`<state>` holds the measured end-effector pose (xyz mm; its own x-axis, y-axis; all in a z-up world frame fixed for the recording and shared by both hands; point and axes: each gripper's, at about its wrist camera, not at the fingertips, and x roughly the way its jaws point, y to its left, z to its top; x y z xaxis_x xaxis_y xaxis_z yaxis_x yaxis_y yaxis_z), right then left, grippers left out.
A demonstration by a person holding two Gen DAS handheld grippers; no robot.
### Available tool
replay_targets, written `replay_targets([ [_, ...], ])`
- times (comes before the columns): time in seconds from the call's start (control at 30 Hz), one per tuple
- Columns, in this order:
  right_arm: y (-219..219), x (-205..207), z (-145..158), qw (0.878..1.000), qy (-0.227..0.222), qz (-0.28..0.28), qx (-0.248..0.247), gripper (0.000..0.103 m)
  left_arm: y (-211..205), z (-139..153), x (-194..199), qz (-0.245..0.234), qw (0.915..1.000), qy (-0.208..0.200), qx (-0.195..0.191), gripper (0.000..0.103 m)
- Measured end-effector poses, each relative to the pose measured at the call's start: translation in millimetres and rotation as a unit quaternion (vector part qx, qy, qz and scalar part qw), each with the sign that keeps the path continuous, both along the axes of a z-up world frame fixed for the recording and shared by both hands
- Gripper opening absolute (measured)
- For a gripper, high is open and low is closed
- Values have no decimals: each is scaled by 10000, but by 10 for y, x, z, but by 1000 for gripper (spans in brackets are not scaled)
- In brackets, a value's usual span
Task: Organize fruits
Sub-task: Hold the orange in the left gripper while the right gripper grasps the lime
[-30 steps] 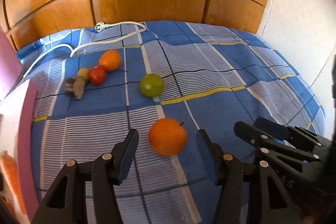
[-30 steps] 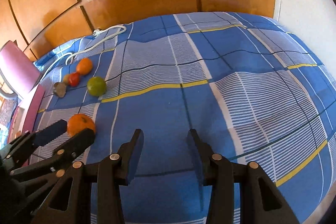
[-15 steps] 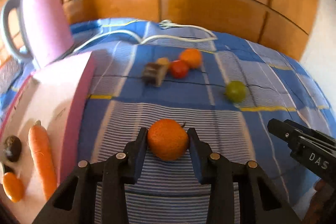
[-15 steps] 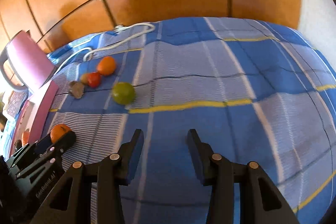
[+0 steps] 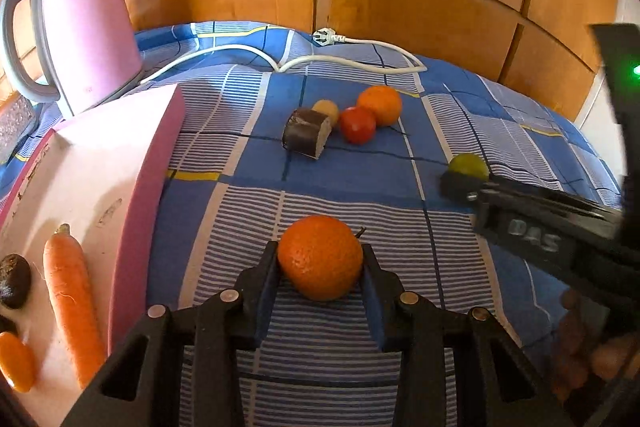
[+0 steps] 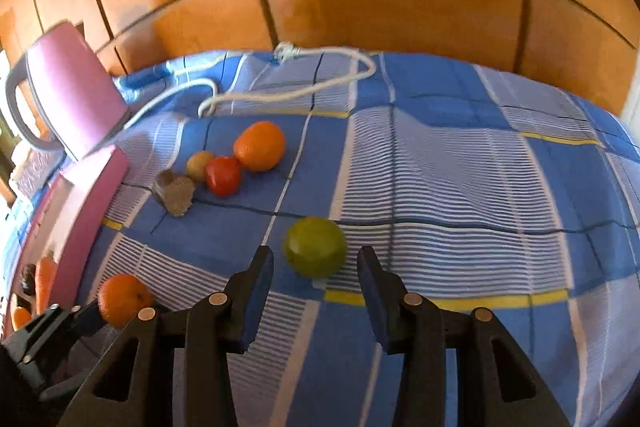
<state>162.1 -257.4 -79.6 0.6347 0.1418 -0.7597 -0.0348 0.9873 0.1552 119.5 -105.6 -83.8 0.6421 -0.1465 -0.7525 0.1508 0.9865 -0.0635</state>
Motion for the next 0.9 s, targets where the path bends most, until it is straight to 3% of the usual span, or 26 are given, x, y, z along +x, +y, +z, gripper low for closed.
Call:
replay_targets([
  [0.03, 18, 41, -24, 10000, 56, 28, -19, 33, -1, -1, 0, -1, 10000, -9, 1, 38],
  [0.9, 76, 102, -48, 9996, 43, -30, -278, 33, -6, 4, -26, -35, 10000, -83, 33, 38],
])
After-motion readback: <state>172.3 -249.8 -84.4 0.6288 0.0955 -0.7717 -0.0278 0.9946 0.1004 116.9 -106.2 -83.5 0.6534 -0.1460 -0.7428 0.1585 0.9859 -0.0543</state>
